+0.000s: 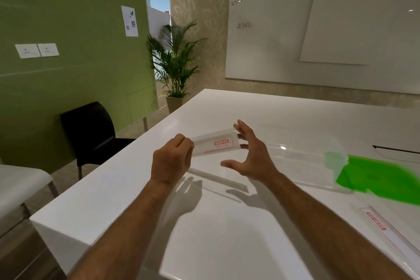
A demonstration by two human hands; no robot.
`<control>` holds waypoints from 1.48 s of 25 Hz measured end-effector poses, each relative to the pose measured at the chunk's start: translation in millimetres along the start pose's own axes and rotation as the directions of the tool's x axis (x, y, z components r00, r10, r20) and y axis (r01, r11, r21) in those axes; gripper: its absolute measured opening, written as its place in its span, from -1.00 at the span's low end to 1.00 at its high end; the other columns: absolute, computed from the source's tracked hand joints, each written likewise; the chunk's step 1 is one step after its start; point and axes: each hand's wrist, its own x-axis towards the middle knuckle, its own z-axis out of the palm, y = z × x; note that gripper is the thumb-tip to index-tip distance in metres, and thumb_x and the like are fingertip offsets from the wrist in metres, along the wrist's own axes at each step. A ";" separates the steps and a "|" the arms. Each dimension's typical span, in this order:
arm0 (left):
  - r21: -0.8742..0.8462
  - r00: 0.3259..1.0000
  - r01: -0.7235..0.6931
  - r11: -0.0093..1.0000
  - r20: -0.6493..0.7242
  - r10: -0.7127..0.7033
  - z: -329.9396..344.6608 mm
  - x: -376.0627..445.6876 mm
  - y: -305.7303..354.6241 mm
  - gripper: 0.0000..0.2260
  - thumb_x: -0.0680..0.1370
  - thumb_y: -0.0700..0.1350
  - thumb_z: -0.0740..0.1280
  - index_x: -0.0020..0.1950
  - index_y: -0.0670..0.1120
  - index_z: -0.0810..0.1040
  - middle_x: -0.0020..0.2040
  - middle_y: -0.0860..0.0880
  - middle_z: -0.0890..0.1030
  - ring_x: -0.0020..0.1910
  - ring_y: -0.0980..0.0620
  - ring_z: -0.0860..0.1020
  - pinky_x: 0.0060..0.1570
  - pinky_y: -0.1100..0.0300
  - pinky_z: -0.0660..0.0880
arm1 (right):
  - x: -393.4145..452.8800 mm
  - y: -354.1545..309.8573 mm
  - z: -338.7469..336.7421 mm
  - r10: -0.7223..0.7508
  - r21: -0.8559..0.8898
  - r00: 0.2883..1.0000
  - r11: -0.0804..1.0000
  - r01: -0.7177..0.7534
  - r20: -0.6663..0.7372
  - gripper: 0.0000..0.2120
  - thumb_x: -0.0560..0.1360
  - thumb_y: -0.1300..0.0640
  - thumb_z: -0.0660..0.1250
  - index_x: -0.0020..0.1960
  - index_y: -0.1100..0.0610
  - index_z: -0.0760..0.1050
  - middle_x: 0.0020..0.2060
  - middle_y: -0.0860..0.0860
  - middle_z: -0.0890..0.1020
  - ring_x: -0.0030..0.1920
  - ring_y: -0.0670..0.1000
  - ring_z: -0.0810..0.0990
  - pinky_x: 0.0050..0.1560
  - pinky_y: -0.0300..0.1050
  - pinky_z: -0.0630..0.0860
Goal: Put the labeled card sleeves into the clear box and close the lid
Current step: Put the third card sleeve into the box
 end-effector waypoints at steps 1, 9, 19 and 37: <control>-0.050 0.999 0.041 0.998 -0.022 -0.043 2.2 0.0 2.2 -0.91 0.49 -0.23 0.45 -0.20 -0.17 0.58 -0.25 -0.08 0.58 -0.42 -0.14 0.52 -0.59 0.10 0.44 | -0.6 0.3 0.0 0.009 0.018 1.000 1.000 -0.010 0.023 0.11 0.22 -0.18 0.60 0.56 -0.06 0.01 0.45 -0.02 0.40 0.30 -0.20 0.42 0.17 -0.39 0.48; -0.555 0.970 0.089 0.827 -0.140 -0.199 17.9 3.1 23.8 -0.91 0.45 -0.39 0.44 -0.11 -0.28 0.57 -0.15 -0.02 0.57 -0.14 0.25 0.51 -0.15 0.41 0.44 | 3.7 -4.8 10.3 -0.101 -0.103 0.990 0.988 0.112 0.101 -0.01 0.27 -0.19 0.56 0.53 -0.21 0.06 0.48 -0.14 0.34 0.34 -0.11 0.42 0.27 -0.23 0.43; -0.783 0.901 0.361 0.507 0.151 -0.408 19.4 -3.4 36.5 -0.71 0.39 -0.33 0.40 -0.04 0.03 0.64 -0.21 0.35 0.63 -0.19 0.40 0.57 -0.28 0.52 0.44 | 5.5 -9.7 -8.0 -0.206 -0.236 0.978 0.949 0.207 0.029 -0.33 0.37 -0.02 0.54 0.42 0.00 0.40 0.30 -0.05 0.53 0.27 0.00 0.43 0.14 -0.05 0.54; -0.943 0.873 0.325 0.074 0.269 -0.408 22.3 18.7 41.6 -0.58 0.27 0.06 0.60 0.01 -0.07 0.58 -0.05 0.01 0.66 -0.03 0.00 0.62 -0.08 0.07 0.62 | 3.9 9.5 -90.1 -0.122 -0.357 0.991 0.924 0.134 0.055 -0.36 0.27 -0.10 0.56 0.28 -0.05 0.43 0.15 -0.06 0.53 0.07 -0.13 0.46 -0.03 -0.28 0.56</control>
